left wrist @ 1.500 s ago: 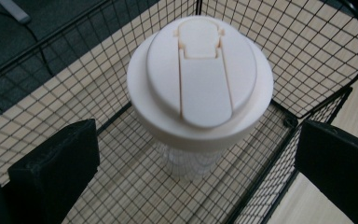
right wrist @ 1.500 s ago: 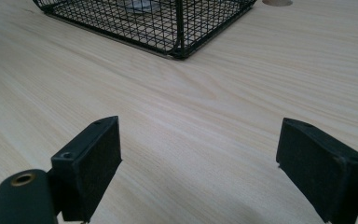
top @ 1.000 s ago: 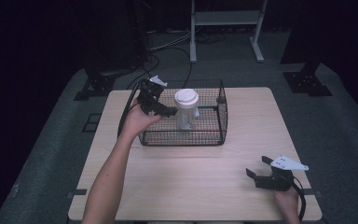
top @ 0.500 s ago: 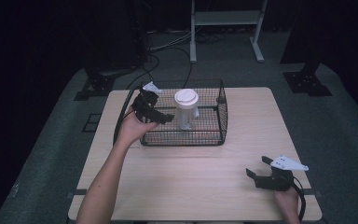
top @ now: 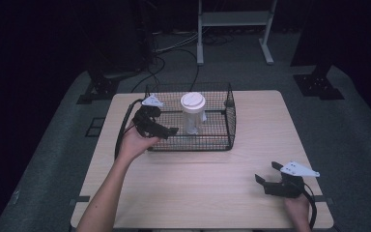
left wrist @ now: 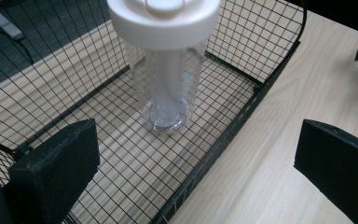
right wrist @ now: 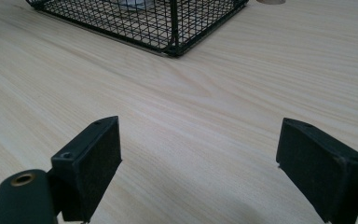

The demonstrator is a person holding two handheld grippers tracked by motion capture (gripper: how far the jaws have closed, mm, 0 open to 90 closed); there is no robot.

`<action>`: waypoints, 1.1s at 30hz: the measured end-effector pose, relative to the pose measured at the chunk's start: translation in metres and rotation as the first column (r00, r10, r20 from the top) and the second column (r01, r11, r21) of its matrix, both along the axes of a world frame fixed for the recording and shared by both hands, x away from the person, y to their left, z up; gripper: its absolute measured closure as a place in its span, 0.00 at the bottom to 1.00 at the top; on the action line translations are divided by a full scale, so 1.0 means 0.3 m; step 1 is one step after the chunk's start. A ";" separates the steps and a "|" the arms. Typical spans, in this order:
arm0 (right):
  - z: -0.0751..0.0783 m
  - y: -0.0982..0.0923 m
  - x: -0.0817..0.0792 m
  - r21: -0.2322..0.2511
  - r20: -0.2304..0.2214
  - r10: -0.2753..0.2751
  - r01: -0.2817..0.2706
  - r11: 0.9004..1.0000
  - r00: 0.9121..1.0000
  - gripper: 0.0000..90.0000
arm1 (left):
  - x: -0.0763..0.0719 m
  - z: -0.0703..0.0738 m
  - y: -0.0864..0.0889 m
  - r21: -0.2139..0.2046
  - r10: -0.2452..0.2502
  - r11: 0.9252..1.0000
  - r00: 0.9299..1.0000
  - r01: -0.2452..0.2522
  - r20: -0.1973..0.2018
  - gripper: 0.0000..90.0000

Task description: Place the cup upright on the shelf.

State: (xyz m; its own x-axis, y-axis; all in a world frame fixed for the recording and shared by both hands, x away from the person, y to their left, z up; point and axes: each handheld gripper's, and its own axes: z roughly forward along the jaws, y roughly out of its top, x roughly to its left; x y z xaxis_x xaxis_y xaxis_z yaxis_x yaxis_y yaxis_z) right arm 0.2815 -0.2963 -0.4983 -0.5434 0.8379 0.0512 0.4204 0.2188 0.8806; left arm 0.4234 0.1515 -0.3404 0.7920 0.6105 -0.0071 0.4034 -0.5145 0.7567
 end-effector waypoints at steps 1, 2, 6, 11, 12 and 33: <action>0.000 0.000 0.000 0.000 0.000 0.000 0.000 1.000 1.000 0.14 | -0.011 -0.009 0.005 -0.009 0.000 1.000 1.000 0.000 -0.002 0.00; 0.000 0.000 0.000 0.000 0.000 -0.001 0.001 1.000 1.000 0.14 | -0.013 -0.011 0.008 -0.001 -0.008 1.000 1.000 0.008 -0.007 0.00; 0.000 0.000 0.000 0.000 0.000 -0.001 0.001 1.000 1.000 0.14 | -0.039 -0.028 0.016 -0.021 -0.015 1.000 1.000 0.015 -0.009 0.00; 0.000 0.000 0.000 -0.002 0.003 -0.004 0.004 1.000 1.000 0.14 | -0.073 -0.038 0.016 -0.046 -0.028 0.999 1.000 0.028 -0.001 0.00; 0.000 0.000 0.001 -0.003 0.004 -0.004 0.004 1.000 1.000 0.14 | -0.081 -0.041 0.017 -0.039 -0.032 0.999 0.999 0.032 0.004 0.00; 0.000 0.002 0.001 -0.009 -0.001 -0.009 0.009 1.000 1.000 0.14 | -0.207 -0.112 0.037 -0.097 -0.068 0.993 0.998 0.067 0.002 0.00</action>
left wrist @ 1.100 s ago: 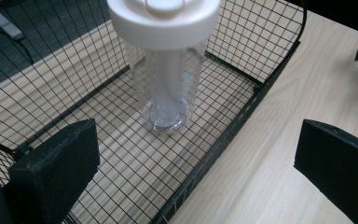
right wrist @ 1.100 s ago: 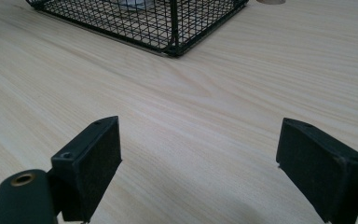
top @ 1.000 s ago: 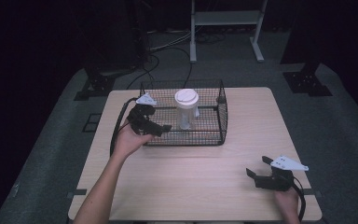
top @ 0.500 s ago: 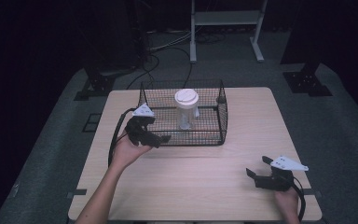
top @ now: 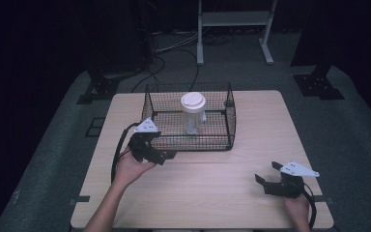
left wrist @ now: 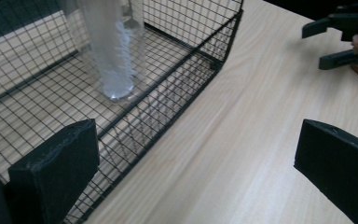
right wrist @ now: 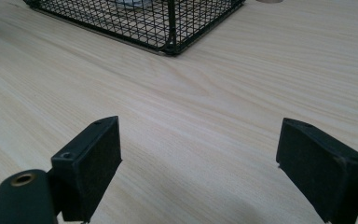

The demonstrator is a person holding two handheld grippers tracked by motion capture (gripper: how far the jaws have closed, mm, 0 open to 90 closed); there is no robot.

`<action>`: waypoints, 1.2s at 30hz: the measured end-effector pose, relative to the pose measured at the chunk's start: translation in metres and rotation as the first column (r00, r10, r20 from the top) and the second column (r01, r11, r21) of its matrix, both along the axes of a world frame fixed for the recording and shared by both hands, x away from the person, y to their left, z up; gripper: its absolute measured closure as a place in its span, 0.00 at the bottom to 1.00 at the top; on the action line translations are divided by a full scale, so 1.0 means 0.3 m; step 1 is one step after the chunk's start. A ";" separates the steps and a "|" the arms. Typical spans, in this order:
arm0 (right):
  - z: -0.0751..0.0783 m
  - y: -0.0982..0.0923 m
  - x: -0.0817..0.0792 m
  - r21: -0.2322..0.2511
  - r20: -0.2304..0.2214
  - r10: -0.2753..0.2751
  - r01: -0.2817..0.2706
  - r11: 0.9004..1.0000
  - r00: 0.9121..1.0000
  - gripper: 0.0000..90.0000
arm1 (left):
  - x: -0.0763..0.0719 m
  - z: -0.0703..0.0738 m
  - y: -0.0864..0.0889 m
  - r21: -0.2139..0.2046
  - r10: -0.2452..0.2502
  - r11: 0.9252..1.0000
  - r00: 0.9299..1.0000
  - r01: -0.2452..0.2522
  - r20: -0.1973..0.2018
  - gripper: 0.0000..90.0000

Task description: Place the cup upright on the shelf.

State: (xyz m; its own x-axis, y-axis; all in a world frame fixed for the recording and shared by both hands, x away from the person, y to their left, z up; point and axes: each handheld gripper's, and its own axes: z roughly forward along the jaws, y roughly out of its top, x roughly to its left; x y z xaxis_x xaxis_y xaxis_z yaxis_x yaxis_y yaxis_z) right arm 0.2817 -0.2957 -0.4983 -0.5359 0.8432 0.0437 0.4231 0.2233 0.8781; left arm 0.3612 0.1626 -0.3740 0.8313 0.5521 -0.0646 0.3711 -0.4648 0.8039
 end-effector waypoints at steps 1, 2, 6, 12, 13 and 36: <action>0.000 0.000 0.000 0.000 -0.001 0.000 0.000 1.000 1.000 0.14 | 0.000 0.000 0.000 0.000 0.000 1.000 1.000 0.000 0.000 0.00; 0.000 0.000 0.000 0.000 -0.001 -0.001 0.001 1.000 1.000 0.14 | -0.013 -0.006 -0.002 0.008 -0.002 1.000 1.000 0.002 0.003 0.00; 0.000 0.000 0.001 -0.001 -0.002 -0.001 0.001 1.000 1.000 0.14 | -0.027 -0.018 -0.002 0.010 -0.007 1.000 1.000 0.007 0.004 0.00; 0.000 0.002 0.000 -0.001 -0.002 -0.003 0.003 1.000 1.000 0.14 | -0.051 -0.027 0.007 0.003 -0.014 1.000 1.000 0.014 0.007 0.00; 0.000 0.002 0.000 -0.001 -0.002 -0.003 0.003 1.000 1.000 0.14 | -0.051 -0.027 0.007 0.003 -0.014 1.000 1.000 0.014 0.007 0.00; 0.000 0.001 -0.002 0.001 0.006 -0.002 0.002 1.000 1.000 0.14 | -0.140 -0.153 0.054 0.053 -0.008 0.999 1.000 0.009 -0.023 0.00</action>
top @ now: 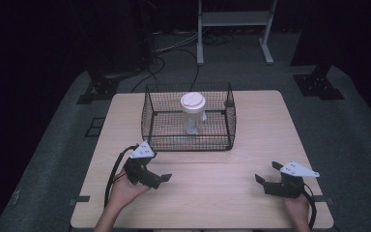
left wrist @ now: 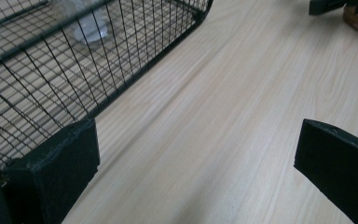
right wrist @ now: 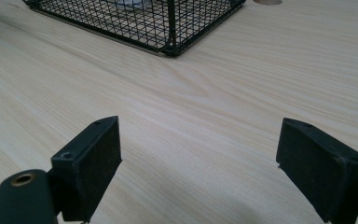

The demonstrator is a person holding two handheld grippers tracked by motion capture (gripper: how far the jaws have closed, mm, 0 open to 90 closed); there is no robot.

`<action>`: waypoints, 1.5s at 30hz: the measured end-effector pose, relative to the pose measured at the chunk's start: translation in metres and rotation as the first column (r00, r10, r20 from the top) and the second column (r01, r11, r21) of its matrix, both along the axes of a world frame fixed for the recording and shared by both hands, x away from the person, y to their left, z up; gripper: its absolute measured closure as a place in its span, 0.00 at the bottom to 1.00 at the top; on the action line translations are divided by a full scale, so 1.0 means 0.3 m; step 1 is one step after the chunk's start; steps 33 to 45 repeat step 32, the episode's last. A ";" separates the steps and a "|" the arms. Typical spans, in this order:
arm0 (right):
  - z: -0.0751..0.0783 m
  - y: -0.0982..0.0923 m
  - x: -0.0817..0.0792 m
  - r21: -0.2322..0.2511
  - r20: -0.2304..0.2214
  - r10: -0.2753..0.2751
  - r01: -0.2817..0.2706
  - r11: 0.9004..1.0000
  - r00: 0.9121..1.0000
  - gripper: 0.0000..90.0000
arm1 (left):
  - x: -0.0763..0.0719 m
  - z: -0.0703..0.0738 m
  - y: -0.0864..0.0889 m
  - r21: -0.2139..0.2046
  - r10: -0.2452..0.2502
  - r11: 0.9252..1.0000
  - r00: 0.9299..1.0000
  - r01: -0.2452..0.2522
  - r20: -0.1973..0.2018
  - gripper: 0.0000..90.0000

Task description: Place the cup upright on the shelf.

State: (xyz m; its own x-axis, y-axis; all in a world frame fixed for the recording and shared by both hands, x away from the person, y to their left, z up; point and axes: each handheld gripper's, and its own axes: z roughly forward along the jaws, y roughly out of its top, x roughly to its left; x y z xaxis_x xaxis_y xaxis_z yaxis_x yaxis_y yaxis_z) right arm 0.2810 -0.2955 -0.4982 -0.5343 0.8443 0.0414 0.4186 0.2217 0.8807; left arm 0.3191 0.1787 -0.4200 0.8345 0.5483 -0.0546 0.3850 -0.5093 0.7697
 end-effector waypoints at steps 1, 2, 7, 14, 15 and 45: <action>0.000 0.000 0.000 0.000 0.000 0.000 0.000 1.000 1.000 0.14 | -0.005 -0.005 0.002 0.002 -0.001 1.000 1.000 0.001 0.003 0.00; 0.000 0.000 0.000 0.001 0.000 -0.001 0.001 1.000 1.000 0.14 | -0.009 -0.008 0.002 -0.001 -0.001 1.000 1.000 0.001 0.002 0.00; 0.000 0.000 -0.001 0.001 0.001 -0.001 0.001 1.000 1.000 0.14 | -0.034 -0.030 0.012 0.013 -0.005 1.000 1.000 0.005 0.009 0.00; 0.000 0.000 -0.001 0.000 0.002 0.000 0.000 1.000 1.000 0.14 | -0.052 -0.046 0.037 -0.008 0.013 1.000 1.000 -0.013 0.017 0.00; 0.000 0.000 -0.001 0.000 0.002 0.000 0.000 1.000 1.000 0.14 | -0.054 -0.047 0.040 -0.007 0.013 1.000 1.000 -0.013 0.019 0.00; 0.000 0.002 -0.003 -0.006 0.009 0.001 -0.001 1.000 1.000 0.14 | -0.087 -0.124 0.107 -0.101 0.090 0.991 0.996 -0.088 0.007 0.00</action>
